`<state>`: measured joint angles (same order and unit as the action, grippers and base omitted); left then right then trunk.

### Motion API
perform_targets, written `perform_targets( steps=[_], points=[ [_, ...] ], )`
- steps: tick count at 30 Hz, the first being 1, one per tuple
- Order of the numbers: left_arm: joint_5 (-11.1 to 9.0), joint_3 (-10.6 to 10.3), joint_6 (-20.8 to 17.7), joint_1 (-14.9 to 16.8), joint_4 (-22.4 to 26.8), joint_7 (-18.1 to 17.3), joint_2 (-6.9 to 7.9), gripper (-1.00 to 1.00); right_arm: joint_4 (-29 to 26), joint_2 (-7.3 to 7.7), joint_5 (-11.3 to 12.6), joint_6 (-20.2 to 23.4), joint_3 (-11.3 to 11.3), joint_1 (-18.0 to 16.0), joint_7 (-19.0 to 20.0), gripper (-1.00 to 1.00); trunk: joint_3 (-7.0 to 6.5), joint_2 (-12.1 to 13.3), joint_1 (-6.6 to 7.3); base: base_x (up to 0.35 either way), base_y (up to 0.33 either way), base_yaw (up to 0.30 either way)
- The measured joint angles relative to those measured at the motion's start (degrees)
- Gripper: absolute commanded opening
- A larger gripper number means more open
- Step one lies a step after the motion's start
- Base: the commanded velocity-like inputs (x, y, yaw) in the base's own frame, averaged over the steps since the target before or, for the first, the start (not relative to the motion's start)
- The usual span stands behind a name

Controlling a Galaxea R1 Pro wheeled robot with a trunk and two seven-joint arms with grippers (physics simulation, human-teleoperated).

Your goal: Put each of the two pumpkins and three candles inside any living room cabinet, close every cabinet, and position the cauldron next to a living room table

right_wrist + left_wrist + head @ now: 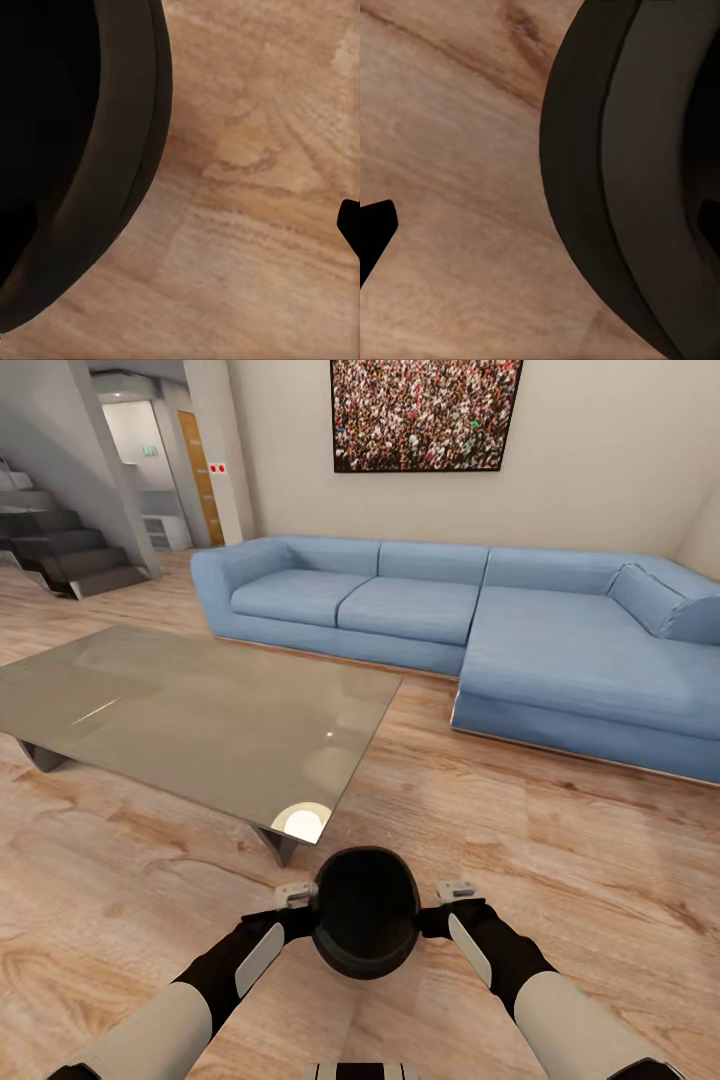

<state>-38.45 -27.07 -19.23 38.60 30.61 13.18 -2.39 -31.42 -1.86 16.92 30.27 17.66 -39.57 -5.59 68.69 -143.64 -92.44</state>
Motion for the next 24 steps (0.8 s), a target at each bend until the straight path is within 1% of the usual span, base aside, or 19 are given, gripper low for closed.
perform_targets(
  steps=[4, 24],
  points=[
    [0.24, 0.03, -0.07, 0.00, 0.00, 0.05, -0.05, 1.00, 0.02, 0.01, -0.24, 0.03, -0.01, 0.01, -0.01, 1.00, 0.00, 0.00, 0.00, 0.000, 0.000, 0.000],
    [0.13, 0.08, 0.09, -0.01, 0.85, -0.01, 0.29, 1.00, 0.03, 0.10, -0.56, 0.04, -0.09, 0.01, -0.02, 1.00, 0.01, 0.00, -0.01, 0.000, 0.000, 0.000]
  ],
)
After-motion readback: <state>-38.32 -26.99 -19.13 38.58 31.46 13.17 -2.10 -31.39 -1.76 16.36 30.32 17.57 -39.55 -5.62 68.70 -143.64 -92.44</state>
